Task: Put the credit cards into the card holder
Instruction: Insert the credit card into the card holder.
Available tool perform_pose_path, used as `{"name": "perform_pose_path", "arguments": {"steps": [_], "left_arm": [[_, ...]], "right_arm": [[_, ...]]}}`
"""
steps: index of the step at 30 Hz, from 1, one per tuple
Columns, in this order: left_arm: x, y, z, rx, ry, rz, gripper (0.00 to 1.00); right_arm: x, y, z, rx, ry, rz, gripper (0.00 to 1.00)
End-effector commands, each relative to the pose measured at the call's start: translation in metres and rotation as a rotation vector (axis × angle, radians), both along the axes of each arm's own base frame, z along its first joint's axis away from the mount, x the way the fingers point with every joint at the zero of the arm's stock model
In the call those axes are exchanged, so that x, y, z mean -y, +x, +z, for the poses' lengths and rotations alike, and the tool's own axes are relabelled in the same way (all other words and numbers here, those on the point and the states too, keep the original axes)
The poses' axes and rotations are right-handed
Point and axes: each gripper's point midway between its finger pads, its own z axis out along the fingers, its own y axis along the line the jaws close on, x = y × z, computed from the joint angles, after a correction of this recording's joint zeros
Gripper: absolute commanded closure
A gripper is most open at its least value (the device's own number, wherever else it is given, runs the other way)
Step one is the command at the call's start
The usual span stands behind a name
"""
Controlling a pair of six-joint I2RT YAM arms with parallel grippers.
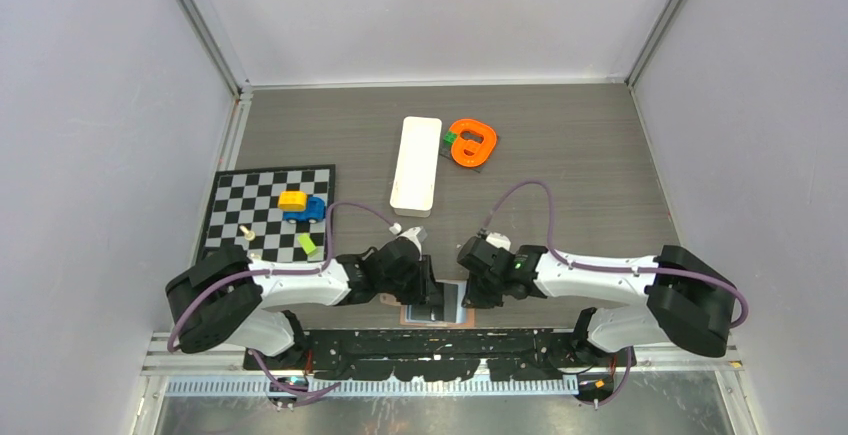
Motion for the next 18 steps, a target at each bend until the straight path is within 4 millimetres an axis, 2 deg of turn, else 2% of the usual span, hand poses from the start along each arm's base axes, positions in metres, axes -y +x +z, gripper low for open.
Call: {"name": "perform_pose_path", "arguments": {"steps": [1,11,18], "left_arm": [[-0.024,-0.006,-0.017,0.029,0.166,-0.033,0.66],[-0.019,-0.008,-0.008,0.088,0.227,-0.074,0.54],[-0.005,-0.015,-0.014,0.064,0.182,-0.112,0.53]], "right_arm": [[0.017,0.002,-0.005,0.030,-0.059,-0.026,1.00],[0.019,0.001,-0.005,0.033,-0.053,-0.035,0.99],[0.018,0.001,-0.005,0.038,-0.032,-0.042,0.99]]}}
